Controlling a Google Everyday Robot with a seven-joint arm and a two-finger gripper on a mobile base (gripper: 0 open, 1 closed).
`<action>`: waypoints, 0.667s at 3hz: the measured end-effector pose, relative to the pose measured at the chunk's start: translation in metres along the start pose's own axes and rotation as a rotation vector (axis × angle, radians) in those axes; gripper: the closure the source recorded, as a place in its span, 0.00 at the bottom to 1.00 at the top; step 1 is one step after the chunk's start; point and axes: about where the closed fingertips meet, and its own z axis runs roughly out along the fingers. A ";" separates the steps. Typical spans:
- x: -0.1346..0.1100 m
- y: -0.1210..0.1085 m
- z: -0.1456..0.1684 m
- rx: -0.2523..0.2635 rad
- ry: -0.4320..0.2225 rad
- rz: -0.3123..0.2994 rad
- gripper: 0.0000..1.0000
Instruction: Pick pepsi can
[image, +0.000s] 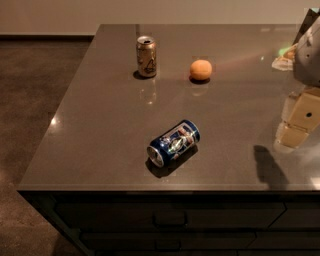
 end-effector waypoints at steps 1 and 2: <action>0.000 0.000 0.000 0.000 0.000 0.000 0.00; -0.005 -0.002 0.000 0.004 -0.002 -0.015 0.00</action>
Offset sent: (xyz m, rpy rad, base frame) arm 0.0088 0.0097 -0.0018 -0.0117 0.0059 0.0428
